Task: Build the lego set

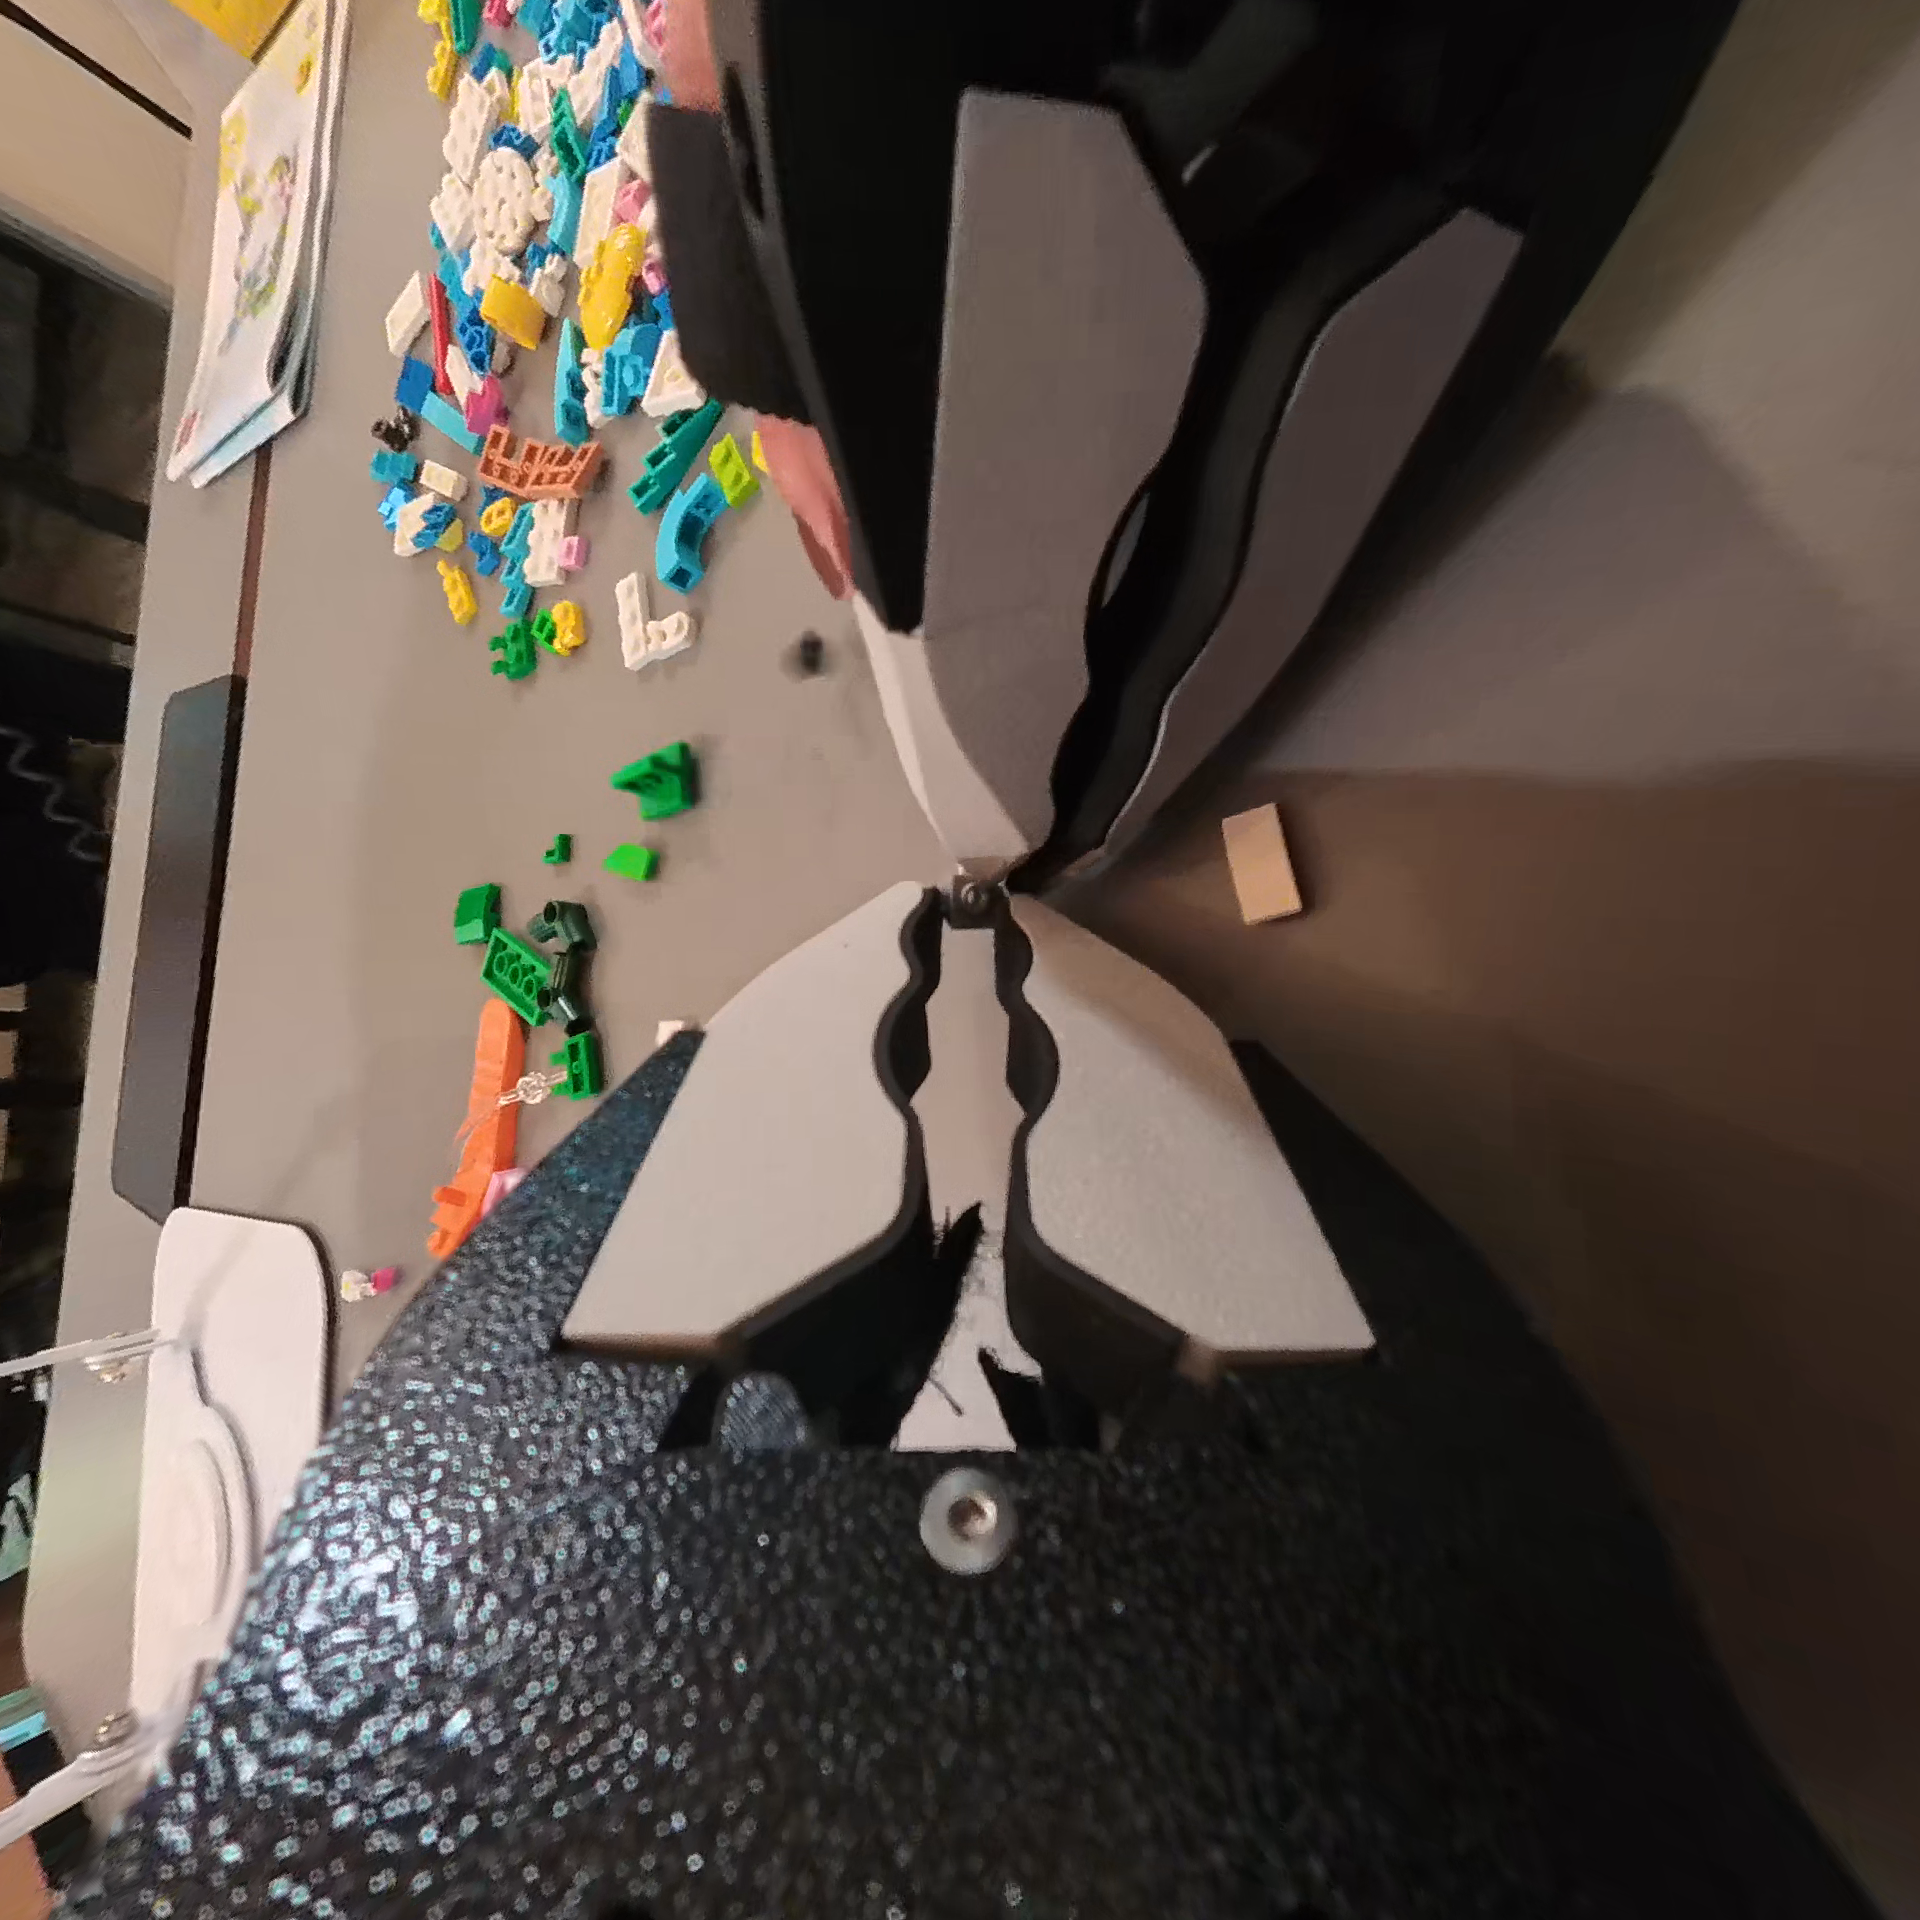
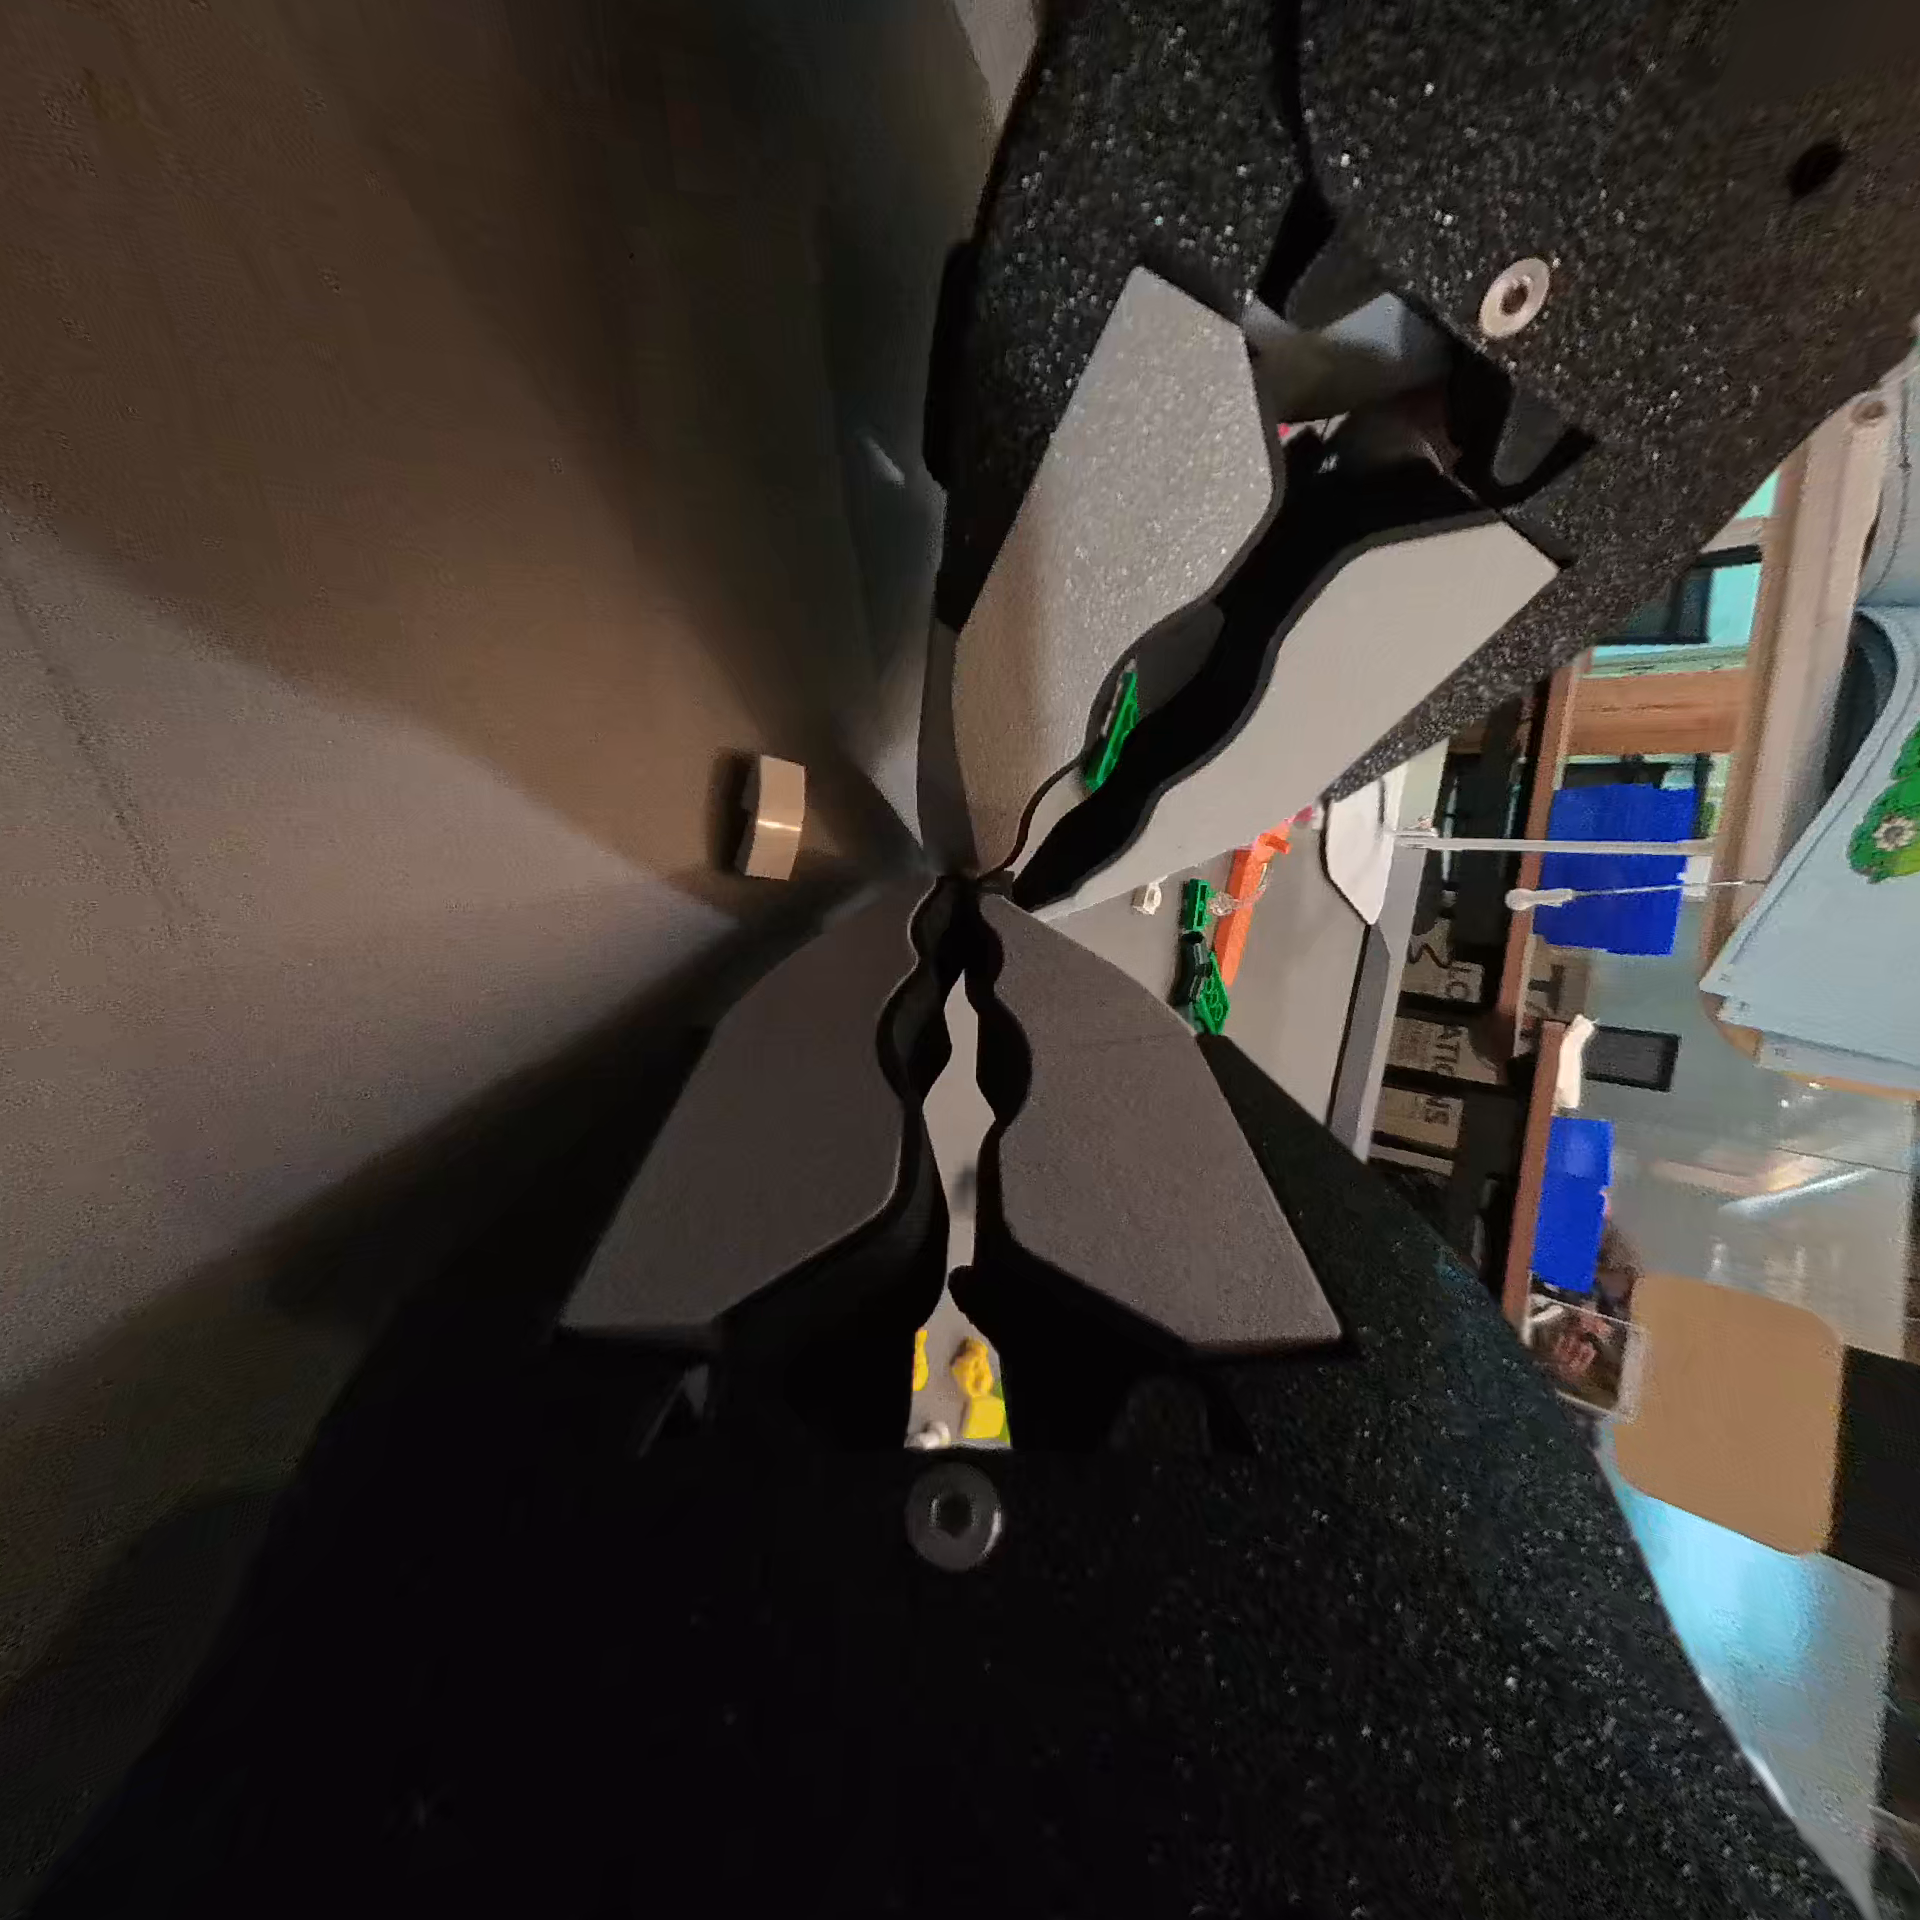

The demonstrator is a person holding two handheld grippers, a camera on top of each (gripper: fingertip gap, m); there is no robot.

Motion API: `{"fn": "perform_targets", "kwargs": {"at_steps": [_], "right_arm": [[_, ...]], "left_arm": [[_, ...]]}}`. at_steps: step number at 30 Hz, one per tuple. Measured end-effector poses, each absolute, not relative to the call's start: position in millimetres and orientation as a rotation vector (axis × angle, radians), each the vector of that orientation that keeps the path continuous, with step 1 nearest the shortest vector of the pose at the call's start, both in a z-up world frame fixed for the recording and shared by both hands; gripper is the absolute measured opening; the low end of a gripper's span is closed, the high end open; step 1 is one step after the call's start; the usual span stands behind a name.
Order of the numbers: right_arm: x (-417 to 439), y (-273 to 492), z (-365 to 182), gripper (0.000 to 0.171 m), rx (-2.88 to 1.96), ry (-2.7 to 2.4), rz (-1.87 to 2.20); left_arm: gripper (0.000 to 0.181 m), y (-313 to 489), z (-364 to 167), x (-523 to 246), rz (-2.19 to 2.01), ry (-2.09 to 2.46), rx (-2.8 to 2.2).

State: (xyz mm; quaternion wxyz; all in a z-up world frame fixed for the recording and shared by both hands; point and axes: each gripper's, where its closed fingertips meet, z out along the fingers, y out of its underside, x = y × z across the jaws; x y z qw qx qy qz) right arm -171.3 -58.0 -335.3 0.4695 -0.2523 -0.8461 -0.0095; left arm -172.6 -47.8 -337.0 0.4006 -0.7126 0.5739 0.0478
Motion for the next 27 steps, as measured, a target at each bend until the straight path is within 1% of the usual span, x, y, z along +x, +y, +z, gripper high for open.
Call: {"fn": "perform_targets", "kwargs": {"at_steps": [8,12,20,24,27], "right_arm": [[-170,-56,-336,0.0,-0.675,-2.058,0.05],[-164,-46,-321,0.0,-0.785,-1.945,0.207],[-136,19,-285,0.0,-1.117,-1.58,0.436],[-130,36,-270,0.0,-1.146,-1.389,0.508],[-131,38,-273,0.0,-1.137,-1.386,0.493]], "left_arm": [[0.01,-47,-337,-173,0.047,1.386,-1.825],[0.01,-47,-337,-174,0.032,1.36,-1.824],[0.01,-38,-330,-186,0.04,1.259,-1.833],[0.01,-35,-327,-187,0.057,1.241,-1.801],[0.01,-35,-329,-186,0.067,1.25,-1.79]]}}
